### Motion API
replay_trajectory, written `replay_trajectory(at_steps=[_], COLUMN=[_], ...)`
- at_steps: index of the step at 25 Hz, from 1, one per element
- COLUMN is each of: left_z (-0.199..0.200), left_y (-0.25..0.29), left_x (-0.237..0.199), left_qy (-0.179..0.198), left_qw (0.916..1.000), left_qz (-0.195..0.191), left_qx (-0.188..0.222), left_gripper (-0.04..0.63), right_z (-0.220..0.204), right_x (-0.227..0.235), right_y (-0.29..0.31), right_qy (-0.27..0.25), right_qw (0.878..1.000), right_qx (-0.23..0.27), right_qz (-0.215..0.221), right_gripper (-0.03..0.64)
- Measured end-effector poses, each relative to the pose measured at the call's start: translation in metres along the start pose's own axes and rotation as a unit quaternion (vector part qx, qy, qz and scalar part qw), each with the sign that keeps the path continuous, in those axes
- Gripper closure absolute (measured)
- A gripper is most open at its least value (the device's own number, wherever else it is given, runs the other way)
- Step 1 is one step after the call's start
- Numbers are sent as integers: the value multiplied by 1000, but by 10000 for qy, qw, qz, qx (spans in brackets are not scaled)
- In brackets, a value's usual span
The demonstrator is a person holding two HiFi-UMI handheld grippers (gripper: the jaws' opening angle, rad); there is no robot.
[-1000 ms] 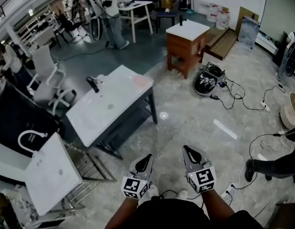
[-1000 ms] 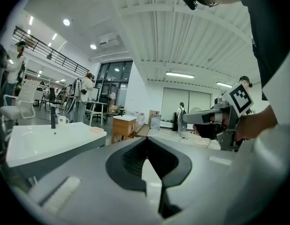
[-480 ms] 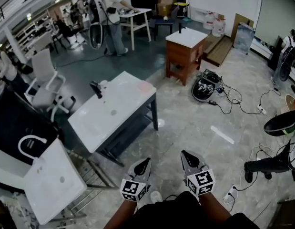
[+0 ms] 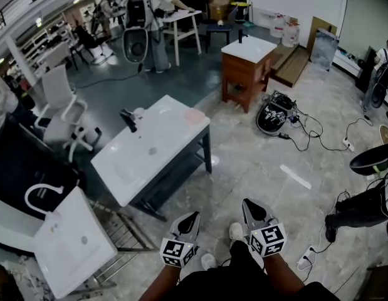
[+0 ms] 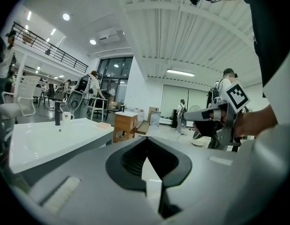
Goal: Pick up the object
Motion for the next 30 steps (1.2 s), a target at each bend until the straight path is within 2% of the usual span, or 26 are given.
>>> replay_trajectory(at_steps=[7, 12, 18, 21, 25, 30], left_z=[12, 23, 21, 20, 18, 21], left_y=[54, 107, 164, 176, 192, 201], left_x=[-10, -16, -21, -24, -26, -25], left_qy=[103, 165, 205, 108, -11, -13], left_qw=[9998, 9993, 9985, 9977, 9964, 9959], left_qz=[173, 317, 511, 666, 844, 905], left_qx=[53, 92, 45, -48, -39, -50], left_gripper=[576, 577, 576, 575, 577, 577], right_z=[8, 20, 22, 18, 18, 21], right_x=[49, 88, 138, 159, 176, 178], right_y=[39, 79, 119, 127, 138, 155], right_qy=[11, -236, -210, -218, -488, -348], right_qw=[9999, 9987, 9972, 9965, 9955, 9938], right_qx=[50, 29, -79, -370, -224, -186], right_qz=[102, 458, 717, 723, 785, 1041], right_gripper=[614, 614, 614, 614, 614, 614])
Point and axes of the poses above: the fingertips, and each gripper's own axes: y forward along the fingers, x to its right, z out of its top, the point moved 8 cm from there along -y, backward along the fingers, and after that the axes turned 9 degrees about x, right-handed, at the moved point
